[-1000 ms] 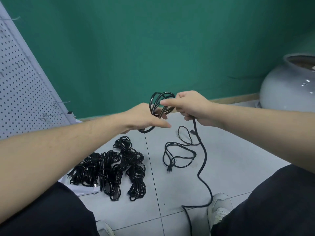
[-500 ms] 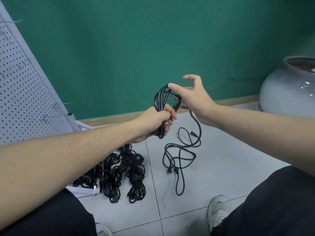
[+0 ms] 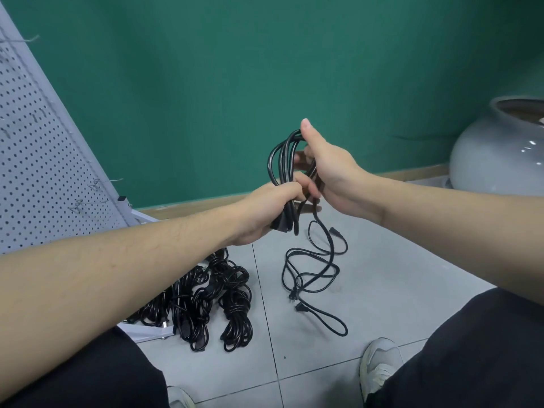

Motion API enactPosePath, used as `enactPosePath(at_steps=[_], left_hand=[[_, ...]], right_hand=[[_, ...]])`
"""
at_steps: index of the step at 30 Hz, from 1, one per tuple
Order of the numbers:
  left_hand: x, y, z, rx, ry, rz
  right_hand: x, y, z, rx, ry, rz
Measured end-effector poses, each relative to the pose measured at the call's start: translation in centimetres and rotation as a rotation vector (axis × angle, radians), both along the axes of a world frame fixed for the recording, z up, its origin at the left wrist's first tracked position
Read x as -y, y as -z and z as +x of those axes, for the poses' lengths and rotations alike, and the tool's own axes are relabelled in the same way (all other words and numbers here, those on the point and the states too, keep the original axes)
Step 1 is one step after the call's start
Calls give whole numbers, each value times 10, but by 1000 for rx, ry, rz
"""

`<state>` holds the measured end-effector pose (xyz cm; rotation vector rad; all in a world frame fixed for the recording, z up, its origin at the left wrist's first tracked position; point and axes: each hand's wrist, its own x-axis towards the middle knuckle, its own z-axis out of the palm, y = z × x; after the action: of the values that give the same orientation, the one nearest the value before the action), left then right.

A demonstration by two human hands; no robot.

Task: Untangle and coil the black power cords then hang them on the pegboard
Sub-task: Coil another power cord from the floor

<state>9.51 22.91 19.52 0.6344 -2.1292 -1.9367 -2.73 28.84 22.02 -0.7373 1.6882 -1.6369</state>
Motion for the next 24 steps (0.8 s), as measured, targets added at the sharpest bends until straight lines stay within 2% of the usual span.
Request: enactPosePath(at_steps=[3, 8, 11, 15, 19, 24], left_hand=[[4, 2, -3, -18, 37, 104], [5, 7, -4, -85, -39, 96], [1, 0, -6, -180, -141, 48], [13, -9, -9, -317, -322, 73], [31, -18, -9, -369, -495, -44], [45, -21, -5, -195, -593, -271]], right_hand=[[-2, -3, 5, 12, -6, -17], [-1, 0, 4, -38, -79, 54], [-4, 12, 4, -82, -227, 158], [-12, 29, 3, 71, -476, 271], [-18, 33, 4, 101, -621, 366], [-18, 36, -4, -145, -671, 414]])
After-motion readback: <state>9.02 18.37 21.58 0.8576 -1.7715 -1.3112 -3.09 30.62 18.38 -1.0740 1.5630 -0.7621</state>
